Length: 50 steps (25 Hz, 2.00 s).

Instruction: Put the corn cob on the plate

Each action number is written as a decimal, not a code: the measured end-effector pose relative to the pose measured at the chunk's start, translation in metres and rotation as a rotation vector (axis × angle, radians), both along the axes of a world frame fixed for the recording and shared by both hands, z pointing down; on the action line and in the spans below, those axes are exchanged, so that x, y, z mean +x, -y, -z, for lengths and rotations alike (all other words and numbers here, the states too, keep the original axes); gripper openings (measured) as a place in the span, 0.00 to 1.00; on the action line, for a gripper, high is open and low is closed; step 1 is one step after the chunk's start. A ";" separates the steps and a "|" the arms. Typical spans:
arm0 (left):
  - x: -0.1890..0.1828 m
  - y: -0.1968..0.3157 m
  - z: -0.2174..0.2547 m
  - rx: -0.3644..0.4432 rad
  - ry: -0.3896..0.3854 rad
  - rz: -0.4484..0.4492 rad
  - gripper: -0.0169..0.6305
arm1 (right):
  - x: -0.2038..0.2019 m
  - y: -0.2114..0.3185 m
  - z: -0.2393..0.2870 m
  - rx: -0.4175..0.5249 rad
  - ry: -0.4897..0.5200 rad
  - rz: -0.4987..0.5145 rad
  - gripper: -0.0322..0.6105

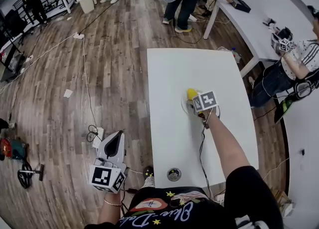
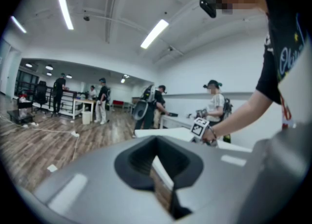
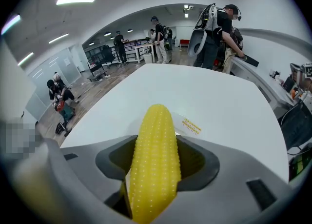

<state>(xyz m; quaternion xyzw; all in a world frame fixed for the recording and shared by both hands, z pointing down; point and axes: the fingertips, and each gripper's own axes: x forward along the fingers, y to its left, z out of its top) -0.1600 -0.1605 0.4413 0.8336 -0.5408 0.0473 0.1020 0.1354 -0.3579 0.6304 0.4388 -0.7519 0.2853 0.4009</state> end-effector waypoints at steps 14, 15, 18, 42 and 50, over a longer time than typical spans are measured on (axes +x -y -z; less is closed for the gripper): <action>0.024 -0.018 0.031 0.095 0.011 -0.073 0.00 | 0.002 -0.051 0.135 0.437 0.338 -0.079 0.43; 0.030 -0.020 0.033 0.103 0.008 -0.086 0.00 | 0.004 -0.066 0.148 0.478 0.346 -0.072 0.43; 0.049 -0.028 0.037 0.122 0.001 -0.142 0.00 | 0.014 -0.115 0.178 0.574 0.345 -0.084 0.43; 0.121 -0.045 0.061 0.192 -0.061 -0.267 0.00 | 0.033 -0.240 0.213 0.706 0.279 -0.123 0.07; 0.118 -0.048 0.066 0.213 -0.041 -0.245 0.00 | 0.038 -0.241 0.217 0.702 0.305 -0.142 0.07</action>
